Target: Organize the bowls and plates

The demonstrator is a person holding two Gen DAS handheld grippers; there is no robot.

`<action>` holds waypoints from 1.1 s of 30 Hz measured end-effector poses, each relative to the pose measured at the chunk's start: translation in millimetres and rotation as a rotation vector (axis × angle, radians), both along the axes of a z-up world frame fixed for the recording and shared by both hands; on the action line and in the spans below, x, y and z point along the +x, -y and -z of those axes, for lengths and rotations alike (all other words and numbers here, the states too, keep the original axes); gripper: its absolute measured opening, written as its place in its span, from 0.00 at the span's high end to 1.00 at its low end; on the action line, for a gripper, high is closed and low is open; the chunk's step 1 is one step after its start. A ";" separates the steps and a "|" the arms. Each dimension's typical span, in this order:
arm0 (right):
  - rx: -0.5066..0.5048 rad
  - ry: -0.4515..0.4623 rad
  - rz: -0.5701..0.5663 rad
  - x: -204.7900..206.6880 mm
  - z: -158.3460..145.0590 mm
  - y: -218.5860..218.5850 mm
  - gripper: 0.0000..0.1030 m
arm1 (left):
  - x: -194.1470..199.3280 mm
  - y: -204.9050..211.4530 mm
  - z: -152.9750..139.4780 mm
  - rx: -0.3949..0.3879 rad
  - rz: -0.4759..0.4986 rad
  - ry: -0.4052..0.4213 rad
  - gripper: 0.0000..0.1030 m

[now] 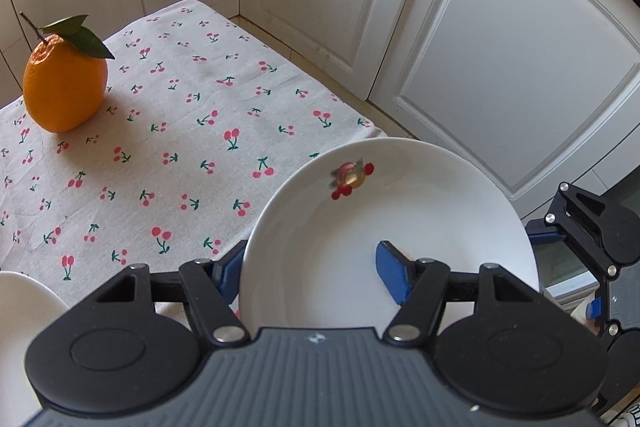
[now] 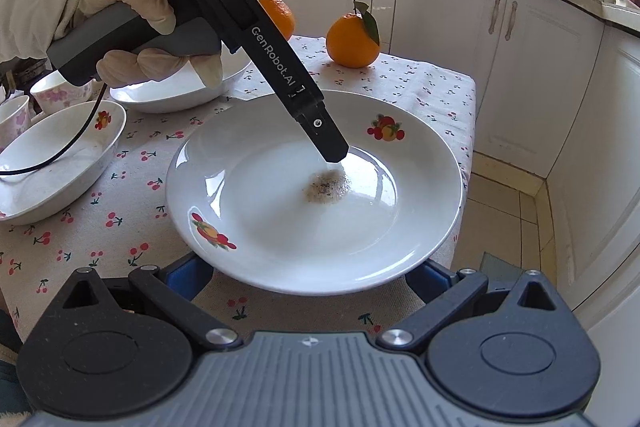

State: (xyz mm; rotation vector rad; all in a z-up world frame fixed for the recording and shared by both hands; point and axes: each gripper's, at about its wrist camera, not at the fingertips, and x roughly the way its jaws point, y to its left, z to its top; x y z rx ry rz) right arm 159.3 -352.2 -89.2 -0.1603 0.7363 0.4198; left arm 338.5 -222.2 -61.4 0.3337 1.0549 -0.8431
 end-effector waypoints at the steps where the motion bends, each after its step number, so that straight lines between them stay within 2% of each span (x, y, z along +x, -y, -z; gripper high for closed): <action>1: 0.000 -0.001 0.001 0.3 0.6 -0.1 0.00 | 0.5 0.1 1.1 0.002 0.000 -0.001 0.36; 7: 0.015 -0.005 0.008 1.9 0.9 2.2 0.00 | 3.0 -0.3 5.1 0.008 -0.006 0.002 0.36; 12: -0.005 -0.003 0.016 -1.0 -3.2 0.7 0.00 | -2.0 -0.3 -0.6 0.012 -0.010 0.033 0.27; 17: -0.005 0.016 0.039 -18.9 -18.6 2.8 0.00 | -12.7 -9.3 -21.1 0.007 -0.029 0.094 0.21; 21: 0.010 0.055 0.037 -38.2 -36.2 -1.6 0.00 | -29.2 -23.4 -43.7 0.005 -0.049 0.143 0.19; 28: 0.020 0.126 -0.063 -65.9 -56.5 -33.5 0.00 | -73.7 -56.5 -82.3 -0.014 -0.092 0.216 0.16; 33: 0.044 0.146 -0.127 -79.7 -59.5 -56.3 0.00 | -107.6 -85.9 -94.3 -0.016 -0.132 0.258 0.15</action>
